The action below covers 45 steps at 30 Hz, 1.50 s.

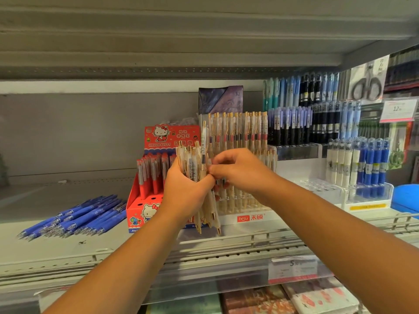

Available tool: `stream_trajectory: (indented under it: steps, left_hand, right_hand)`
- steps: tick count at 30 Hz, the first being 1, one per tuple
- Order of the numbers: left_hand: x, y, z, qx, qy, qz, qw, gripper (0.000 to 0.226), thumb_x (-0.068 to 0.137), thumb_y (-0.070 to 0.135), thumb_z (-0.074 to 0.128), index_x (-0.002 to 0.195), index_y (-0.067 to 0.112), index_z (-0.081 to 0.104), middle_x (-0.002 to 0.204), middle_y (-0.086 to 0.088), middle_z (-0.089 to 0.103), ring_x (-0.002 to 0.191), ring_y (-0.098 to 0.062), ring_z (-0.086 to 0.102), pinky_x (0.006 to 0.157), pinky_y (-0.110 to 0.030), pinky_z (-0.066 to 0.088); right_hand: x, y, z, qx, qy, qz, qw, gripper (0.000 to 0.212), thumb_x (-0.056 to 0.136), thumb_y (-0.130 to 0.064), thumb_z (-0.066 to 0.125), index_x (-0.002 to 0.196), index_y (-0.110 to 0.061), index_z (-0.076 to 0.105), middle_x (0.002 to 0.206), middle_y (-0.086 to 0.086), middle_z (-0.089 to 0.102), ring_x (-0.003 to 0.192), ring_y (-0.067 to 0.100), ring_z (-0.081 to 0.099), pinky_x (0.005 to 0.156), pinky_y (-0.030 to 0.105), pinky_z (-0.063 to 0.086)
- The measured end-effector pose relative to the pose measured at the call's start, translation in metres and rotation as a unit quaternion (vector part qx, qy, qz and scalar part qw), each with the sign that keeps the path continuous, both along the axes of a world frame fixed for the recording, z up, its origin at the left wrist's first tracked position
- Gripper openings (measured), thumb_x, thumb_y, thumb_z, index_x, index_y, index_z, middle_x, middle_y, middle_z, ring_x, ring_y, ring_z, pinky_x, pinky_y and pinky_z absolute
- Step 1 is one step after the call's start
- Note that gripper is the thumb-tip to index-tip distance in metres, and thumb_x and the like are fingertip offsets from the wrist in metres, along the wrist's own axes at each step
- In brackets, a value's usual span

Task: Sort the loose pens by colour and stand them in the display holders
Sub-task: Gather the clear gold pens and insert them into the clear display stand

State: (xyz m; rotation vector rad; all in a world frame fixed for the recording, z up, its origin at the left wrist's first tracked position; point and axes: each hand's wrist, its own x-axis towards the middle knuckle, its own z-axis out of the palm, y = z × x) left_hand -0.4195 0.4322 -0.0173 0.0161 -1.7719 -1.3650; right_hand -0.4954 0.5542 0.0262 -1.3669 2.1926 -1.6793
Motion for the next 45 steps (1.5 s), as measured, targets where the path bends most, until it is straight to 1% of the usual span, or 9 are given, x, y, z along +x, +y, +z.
stream_trajectory:
  steps: [5, 9, 13, 16, 21, 30, 33, 39, 45]
  left_hand:
    - [-0.001, 0.004, 0.000, -0.009, 0.004, -0.001, 1.000, 0.042, 0.074, 0.008, 0.077, 0.110, 0.024, 0.064, 0.094, 0.007, 0.075, 0.088, -0.014, 0.073, 0.075, -0.039, 0.061]
    - [-0.001, 0.007, 0.000, -0.016, 0.011, 0.005, 1.000, 0.040, 0.077, 0.005, 0.077, 0.109, 0.025, 0.063, 0.092, 0.012, 0.075, 0.084, -0.007, 0.072, 0.066, -0.021, 0.058]
    - [-0.001, 0.008, 0.001, 0.028, 0.023, 0.021, 0.999, 0.038, 0.081, -0.002, 0.070, 0.104, 0.026, 0.060, 0.090, 0.003, 0.075, 0.075, -0.019, 0.075, 0.059, -0.029, 0.059]
    - [0.000, 0.009, 0.002, 0.042, 0.031, 0.043, 0.998, 0.038, 0.078, 0.001, 0.070, 0.102, 0.029, 0.059, 0.086, 0.001, 0.075, 0.071, -0.025, 0.075, 0.059, -0.041, 0.061]
    - [-0.002, 0.012, 0.005, 0.028, 0.029, 0.104, 0.994, 0.038, 0.077, 0.014, 0.079, 0.096, 0.037, 0.057, 0.084, 0.027, 0.068, 0.077, 0.002, 0.068, 0.069, -0.029, 0.054]
    - [-0.014, 0.037, 0.007, 0.030, 0.042, 0.123, 0.991, 0.034, 0.079, 0.007, 0.076, 0.096, 0.031, 0.059, 0.082, 0.021, 0.070, 0.071, 0.001, 0.068, 0.056, -0.011, 0.051]
    - [-0.018, 0.044, 0.004, 0.030, 0.031, 0.131, 0.990, 0.033, 0.080, 0.011, 0.075, 0.099, 0.033, 0.059, 0.084, 0.019, 0.070, 0.072, -0.003, 0.069, 0.060, -0.016, 0.052]
    - [-0.018, 0.048, 0.000, 0.004, 0.026, 0.173, 0.985, 0.038, 0.078, 0.009, 0.075, 0.097, 0.036, 0.056, 0.083, 0.030, 0.067, 0.071, 0.006, 0.066, 0.053, -0.006, 0.047]
    - [-0.016, 0.051, -0.003, -0.010, 0.028, 0.179, 0.983, 0.038, 0.078, 0.007, 0.075, 0.096, 0.036, 0.057, 0.080, 0.027, 0.068, 0.064, 0.007, 0.064, 0.052, -0.005, 0.045]
  right_hand:
    - [0.000, 0.004, -0.004, -0.024, 0.021, -0.021, 0.999, 0.017, 0.090, -0.013, 0.066, 0.075, -0.011, 0.074, 0.067, 0.005, 0.069, 0.050, 0.002, 0.058, 0.048, 0.014, 0.047]
    - [-0.002, 0.009, -0.009, -0.049, 0.026, -0.050, 0.997, 0.025, 0.091, -0.015, 0.063, 0.068, -0.015, 0.073, 0.054, -0.005, 0.064, 0.044, 0.000, 0.055, 0.043, 0.014, 0.043]
    - [-0.014, 0.021, -0.009, -0.072, 0.008, -0.072, 0.995, 0.023, 0.093, -0.015, 0.059, 0.078, -0.005, 0.073, 0.077, 0.015, 0.070, 0.066, 0.017, 0.063, 0.061, 0.034, 0.058]
    - [-0.027, 0.033, -0.007, -0.119, -0.065, -0.047, 0.990, 0.017, 0.096, -0.011, 0.058, 0.088, -0.010, 0.073, 0.089, 0.007, 0.074, 0.075, 0.015, 0.070, 0.062, 0.028, 0.060]
    - [-0.051, 0.049, -0.002, -0.187, -0.034, -0.072, 0.979, 0.018, 0.098, -0.006, 0.055, 0.109, -0.020, 0.057, 0.098, 0.009, 0.068, 0.079, 0.018, 0.070, 0.062, 0.025, 0.059]
    - [-0.079, 0.044, -0.008, -0.211, 0.047, -0.070, 0.974, 0.024, 0.097, -0.004, 0.056, 0.105, -0.027, 0.056, 0.098, -0.004, 0.065, 0.089, 0.012, 0.067, 0.064, 0.023, 0.059]
    - [-0.085, 0.039, -0.011, -0.208, 0.048, -0.071, 0.974, 0.024, 0.097, -0.006, 0.057, 0.105, -0.029, 0.057, 0.094, -0.005, 0.065, 0.085, 0.011, 0.067, 0.066, 0.026, 0.061]
    - [-0.094, 0.037, -0.018, -0.220, 0.059, -0.059, 0.972, 0.024, 0.096, -0.006, 0.059, 0.107, -0.027, 0.060, 0.092, -0.010, 0.066, 0.084, 0.003, 0.066, 0.064, 0.022, 0.059]
    - [-0.093, 0.032, -0.034, -0.122, 0.084, -0.044, 0.988, 0.019, 0.094, -0.009, 0.062, 0.107, -0.023, 0.063, 0.092, -0.007, 0.066, 0.083, 0.009, 0.067, 0.065, 0.020, 0.058]
